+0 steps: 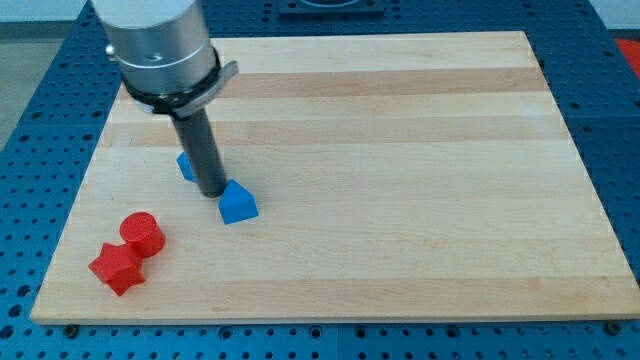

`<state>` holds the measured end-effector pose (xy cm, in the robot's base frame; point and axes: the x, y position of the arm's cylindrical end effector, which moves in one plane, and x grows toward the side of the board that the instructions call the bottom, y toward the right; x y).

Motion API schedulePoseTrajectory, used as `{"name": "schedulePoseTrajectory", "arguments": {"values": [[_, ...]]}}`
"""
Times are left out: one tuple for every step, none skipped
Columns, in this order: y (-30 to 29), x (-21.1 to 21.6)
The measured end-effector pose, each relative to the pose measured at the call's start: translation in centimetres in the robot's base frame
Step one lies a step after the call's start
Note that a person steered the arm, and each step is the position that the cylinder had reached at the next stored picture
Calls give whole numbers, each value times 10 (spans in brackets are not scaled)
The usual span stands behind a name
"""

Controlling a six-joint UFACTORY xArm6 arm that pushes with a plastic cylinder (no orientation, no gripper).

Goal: Slide blue triangle to blue cube

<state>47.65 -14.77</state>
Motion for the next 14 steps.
{"name": "schedulePoseTrajectory", "arguments": {"values": [[-20,15],[-22,35],[-13,48],[19,48],[44,36],[57,37],[90,53],[137,51],[137,34],[115,24],[88,14],[57,8],[59,9],[61,6]]}}
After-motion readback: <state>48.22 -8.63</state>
